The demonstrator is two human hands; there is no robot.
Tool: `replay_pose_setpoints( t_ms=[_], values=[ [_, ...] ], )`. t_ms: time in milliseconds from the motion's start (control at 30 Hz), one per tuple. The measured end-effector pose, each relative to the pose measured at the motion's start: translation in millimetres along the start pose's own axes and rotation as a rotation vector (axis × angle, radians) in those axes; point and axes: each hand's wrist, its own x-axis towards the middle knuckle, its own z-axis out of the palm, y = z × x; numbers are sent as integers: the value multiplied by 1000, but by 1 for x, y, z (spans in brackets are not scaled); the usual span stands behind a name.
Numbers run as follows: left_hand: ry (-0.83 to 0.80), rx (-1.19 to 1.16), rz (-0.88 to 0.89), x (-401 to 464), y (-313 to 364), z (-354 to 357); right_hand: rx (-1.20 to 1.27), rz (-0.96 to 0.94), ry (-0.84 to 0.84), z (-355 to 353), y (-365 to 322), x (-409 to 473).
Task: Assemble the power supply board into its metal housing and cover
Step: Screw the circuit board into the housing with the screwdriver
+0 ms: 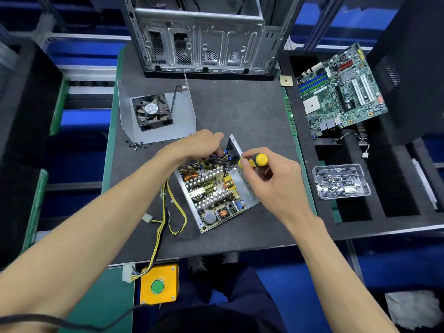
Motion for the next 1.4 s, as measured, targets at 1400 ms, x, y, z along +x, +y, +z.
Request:
replay_pose_setpoints(
  t_ms=[1400],
  values=[
    [178, -278, 150, -43, 23, -29, 166, 5, 201, -17, -23, 19]
  ],
)
